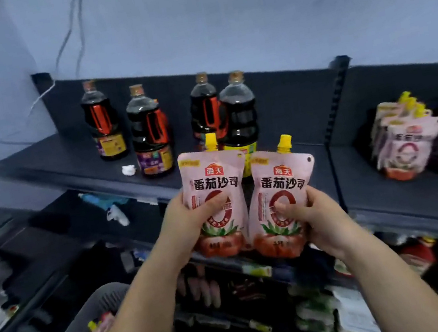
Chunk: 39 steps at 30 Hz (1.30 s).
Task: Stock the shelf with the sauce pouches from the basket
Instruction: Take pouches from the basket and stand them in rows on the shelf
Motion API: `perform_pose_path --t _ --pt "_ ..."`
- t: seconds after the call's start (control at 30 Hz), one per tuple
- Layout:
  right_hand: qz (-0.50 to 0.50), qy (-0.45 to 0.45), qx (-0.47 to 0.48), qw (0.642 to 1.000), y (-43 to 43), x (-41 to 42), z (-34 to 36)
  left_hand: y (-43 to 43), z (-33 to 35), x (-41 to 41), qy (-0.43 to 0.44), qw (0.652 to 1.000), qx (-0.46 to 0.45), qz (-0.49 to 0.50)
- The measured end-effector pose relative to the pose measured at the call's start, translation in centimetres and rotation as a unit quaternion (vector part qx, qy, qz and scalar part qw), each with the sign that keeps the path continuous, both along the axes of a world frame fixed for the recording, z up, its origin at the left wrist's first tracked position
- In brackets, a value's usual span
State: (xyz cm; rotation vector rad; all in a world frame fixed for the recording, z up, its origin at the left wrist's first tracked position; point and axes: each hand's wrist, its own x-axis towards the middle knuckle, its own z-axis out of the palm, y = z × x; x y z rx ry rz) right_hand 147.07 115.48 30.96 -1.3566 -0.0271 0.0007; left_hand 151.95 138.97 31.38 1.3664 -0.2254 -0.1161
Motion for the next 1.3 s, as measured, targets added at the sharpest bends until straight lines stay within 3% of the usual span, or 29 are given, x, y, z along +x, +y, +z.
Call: perform_pose_path --t 0.33,0.6,1.07,1.3 --pt "-0.123 -0.018 -0.057 0.991 -24.0 -13.2 2.4 -24.8 0.5 -7.0 0.025 0.99 -0.014 -0.138" --pt "-0.231 -0.012 -0.038 0.972 -38.3 -19.1 4.0 -41.1 2.0 -7.9 0.02 0.97 0.005 -0.241" --pt "-0.328 -0.001 -0.051 0.943 -56.6 -16.2 2.8 -63.7 0.4 -2.6 -0.034 0.924 0.016 -0.381" --pt "-0.322 0.03 -0.036 0.945 -63.4 -13.5 -1.1 -71.0 -3.1 -2.1 -0.01 0.931 0.024 -0.364"
